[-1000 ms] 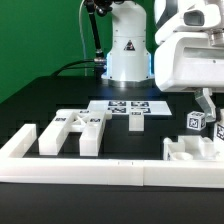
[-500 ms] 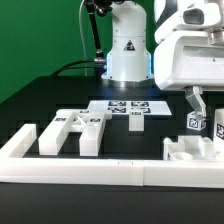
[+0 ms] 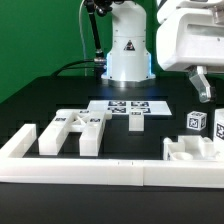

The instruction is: Assemble chair

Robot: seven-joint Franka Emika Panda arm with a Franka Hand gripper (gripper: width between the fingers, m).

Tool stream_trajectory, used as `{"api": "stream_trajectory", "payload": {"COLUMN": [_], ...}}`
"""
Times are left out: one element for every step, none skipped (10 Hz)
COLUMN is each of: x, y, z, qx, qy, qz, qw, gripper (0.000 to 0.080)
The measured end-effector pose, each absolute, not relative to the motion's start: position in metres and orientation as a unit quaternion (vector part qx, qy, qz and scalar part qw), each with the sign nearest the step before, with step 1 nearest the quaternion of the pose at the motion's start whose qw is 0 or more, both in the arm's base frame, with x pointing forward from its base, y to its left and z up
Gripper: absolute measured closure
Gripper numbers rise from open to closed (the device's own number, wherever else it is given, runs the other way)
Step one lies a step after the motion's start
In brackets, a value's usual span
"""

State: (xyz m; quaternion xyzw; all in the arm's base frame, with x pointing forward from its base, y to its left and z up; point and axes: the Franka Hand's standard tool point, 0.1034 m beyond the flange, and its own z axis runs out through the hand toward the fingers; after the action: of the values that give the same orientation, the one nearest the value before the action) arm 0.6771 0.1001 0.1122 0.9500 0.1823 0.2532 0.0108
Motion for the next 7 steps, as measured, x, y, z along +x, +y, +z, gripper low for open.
{"api": "stream_trajectory", "payload": {"x": [0.677, 0.673, 0.675, 0.682, 0.678, 0.676, 0.674], "y": [0.100, 0.100, 0.098, 0.099, 0.102, 0.106, 0.109], "z": [0.111, 0.106, 0.104, 0.106, 0.103, 0.102, 0.101], "qx": [0.950, 0.958, 0.966, 0.968, 0.974, 0.977, 0.979], "qy": [0.182, 0.184, 0.187, 0.193, 0.196, 0.198, 0.199], "qz": [0.252, 0.222, 0.177, 0.160, 0.116, 0.077, 0.037], "qw": [0.011, 0.011, 0.012, 0.013, 0.013, 0.012, 0.013], "gripper": [0.0151, 0.0151, 0.0151, 0.0151, 0.0151, 0.0151, 0.0151]}}
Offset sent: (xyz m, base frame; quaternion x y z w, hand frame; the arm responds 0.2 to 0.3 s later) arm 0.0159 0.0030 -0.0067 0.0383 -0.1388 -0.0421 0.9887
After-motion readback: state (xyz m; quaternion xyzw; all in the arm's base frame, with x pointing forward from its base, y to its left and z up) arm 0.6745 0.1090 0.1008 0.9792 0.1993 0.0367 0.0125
